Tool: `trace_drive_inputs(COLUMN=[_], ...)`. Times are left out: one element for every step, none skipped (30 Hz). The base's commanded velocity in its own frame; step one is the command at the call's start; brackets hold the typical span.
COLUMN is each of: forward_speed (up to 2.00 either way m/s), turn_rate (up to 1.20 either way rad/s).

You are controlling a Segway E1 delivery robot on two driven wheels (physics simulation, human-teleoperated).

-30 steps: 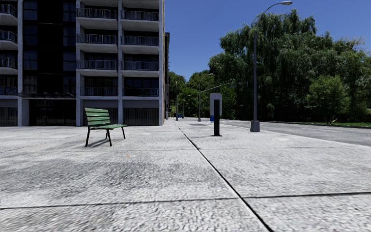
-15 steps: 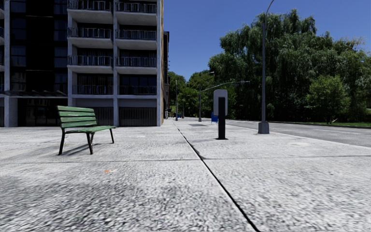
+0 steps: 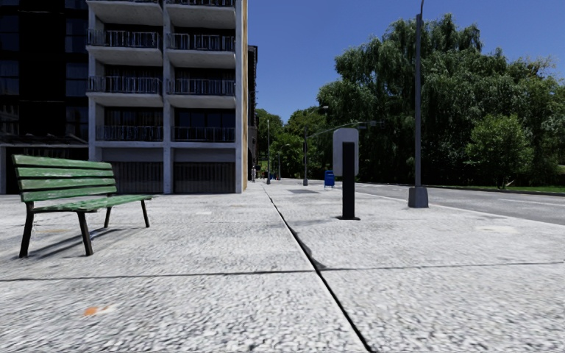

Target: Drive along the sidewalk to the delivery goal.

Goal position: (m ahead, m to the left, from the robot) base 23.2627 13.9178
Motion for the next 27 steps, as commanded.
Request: trace_drive_inputs(forward_speed=[2.00,2.00,2.00,2.00,2.00,2.00,2.00,2.00,2.00,2.00,2.00,2.00,2.00,2.00,2.00,2.00,2.00,2.00,2.00,2.00,2.00,2.00,2.00,2.00,2.00,2.00,2.00], turn_rate=[0.08,0.12,0.12,0.13,0.16,0.19,0.19,0.21,0.21,0.22,0.22,0.22,0.22,0.23,0.23,0.26,0.27,0.27,0.27,0.27,0.27,0.27,0.27,0.27,0.00,0.00,0.00])
